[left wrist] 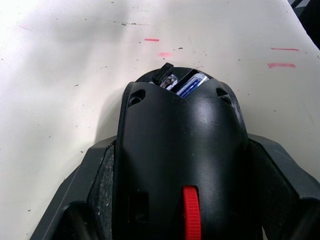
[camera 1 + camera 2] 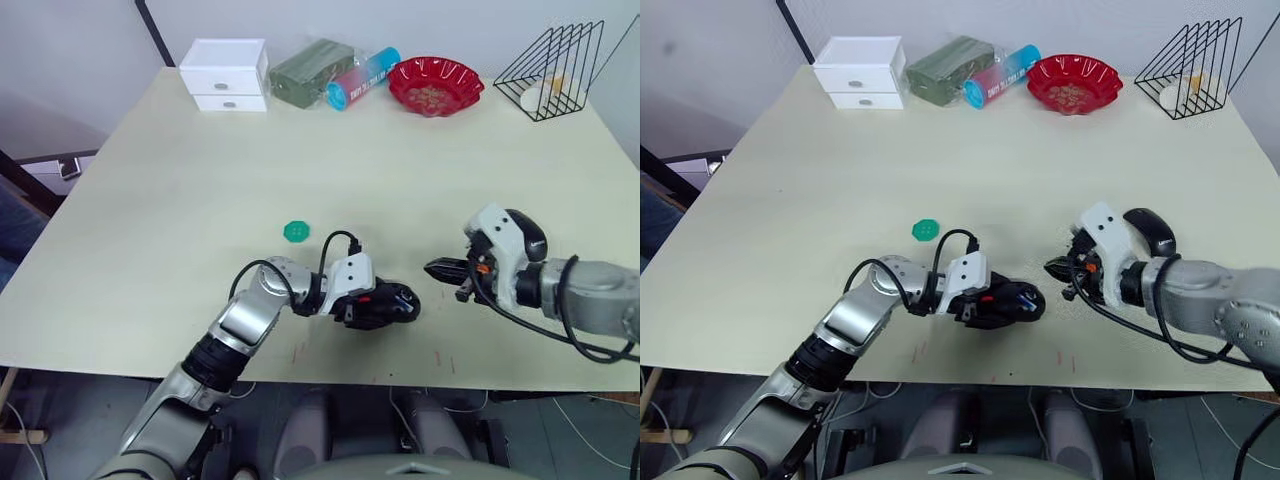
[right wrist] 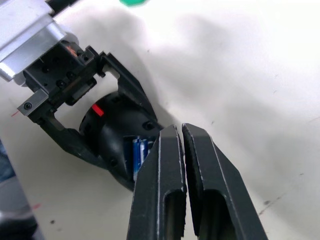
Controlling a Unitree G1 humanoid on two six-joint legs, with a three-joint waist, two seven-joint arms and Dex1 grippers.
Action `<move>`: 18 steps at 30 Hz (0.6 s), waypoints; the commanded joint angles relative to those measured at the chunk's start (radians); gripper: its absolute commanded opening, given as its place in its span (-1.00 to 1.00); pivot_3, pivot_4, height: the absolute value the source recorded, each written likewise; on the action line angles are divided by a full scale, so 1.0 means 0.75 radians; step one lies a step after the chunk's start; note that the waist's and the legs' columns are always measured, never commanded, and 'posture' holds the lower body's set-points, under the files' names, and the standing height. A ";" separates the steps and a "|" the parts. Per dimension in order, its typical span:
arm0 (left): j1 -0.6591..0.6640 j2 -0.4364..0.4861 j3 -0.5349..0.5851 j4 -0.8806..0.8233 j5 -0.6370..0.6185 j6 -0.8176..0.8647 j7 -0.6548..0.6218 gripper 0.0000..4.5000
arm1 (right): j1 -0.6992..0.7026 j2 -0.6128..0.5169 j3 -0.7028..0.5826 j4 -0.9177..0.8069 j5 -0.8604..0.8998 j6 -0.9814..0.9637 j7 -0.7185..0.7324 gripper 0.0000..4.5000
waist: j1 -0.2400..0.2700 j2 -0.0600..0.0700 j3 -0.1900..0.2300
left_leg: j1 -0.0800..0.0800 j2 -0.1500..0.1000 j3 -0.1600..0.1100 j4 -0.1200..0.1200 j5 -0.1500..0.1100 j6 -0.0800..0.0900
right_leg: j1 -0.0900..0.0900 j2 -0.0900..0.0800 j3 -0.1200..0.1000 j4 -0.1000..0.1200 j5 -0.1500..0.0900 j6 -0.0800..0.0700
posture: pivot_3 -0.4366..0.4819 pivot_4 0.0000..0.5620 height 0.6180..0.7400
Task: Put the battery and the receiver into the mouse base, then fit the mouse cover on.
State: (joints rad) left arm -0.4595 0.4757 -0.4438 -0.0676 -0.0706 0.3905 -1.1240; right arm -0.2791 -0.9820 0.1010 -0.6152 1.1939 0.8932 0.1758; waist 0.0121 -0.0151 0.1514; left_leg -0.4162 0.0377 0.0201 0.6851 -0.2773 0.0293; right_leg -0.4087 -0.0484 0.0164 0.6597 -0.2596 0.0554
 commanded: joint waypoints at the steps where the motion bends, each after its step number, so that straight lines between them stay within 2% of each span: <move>1: 0.014 0.014 -0.043 0.014 0.016 0.028 -0.015 0.32 | 0.120 0.048 -0.021 -0.092 -0.291 -0.266 0.214 -0.99 | 0.000 0.000 0.000 | 0.000 0.000 0.000 0.000 0.000 0.000 | 0.000 0.001 0.000 0.001 0.000 0.000 | -0.05 -0.47 1.00; 6: 0.018 0.021 -0.044 0.005 0.019 0.034 -0.013 0.32 | 0.251 0.168 0.009 -0.011 -0.529 -0.496 0.426 -0.99 | 0.000 0.000 0.000 | 0.001 0.000 0.001 0.001 0.000 0.000 | 0.000 0.001 0.002 0.001 0.000 0.000 | -0.05 -0.47 1.00; 10: 0.024 0.032 -0.047 -0.001 0.026 0.031 -0.013 0.32 | 0.305 0.207 0.060 0.072 -0.674 -0.620 0.620 -0.99 | 0.000 -0.001 0.000 | 0.002 0.000 0.002 0.001 0.000 0.000 | 0.000 0.002 0.002 0.001 0.000 0.000 | -0.05 -0.47 1.00; 18: 0.014 0.039 -0.047 0.001 0.029 0.033 -0.012 0.32 | 0.331 0.346 0.102 0.256 -0.894 -0.809 0.776 -0.99 | 0.000 -0.001 0.000 | 0.003 0.000 0.002 0.001 0.000 0.000 | 0.000 0.002 0.003 0.002 0.000 0.000 | -0.05 -0.47 1.00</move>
State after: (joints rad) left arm -0.4654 0.4856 -0.4442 -0.0713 -0.0714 0.3959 -1.1257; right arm -0.0262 -0.7312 0.1826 -0.4203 0.5454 0.3241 0.7368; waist 0.0119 -0.0160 0.1513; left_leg -0.4141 0.0375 0.0215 0.6857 -0.2772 0.0290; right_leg -0.4086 -0.0466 0.0185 0.6615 -0.2597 0.0552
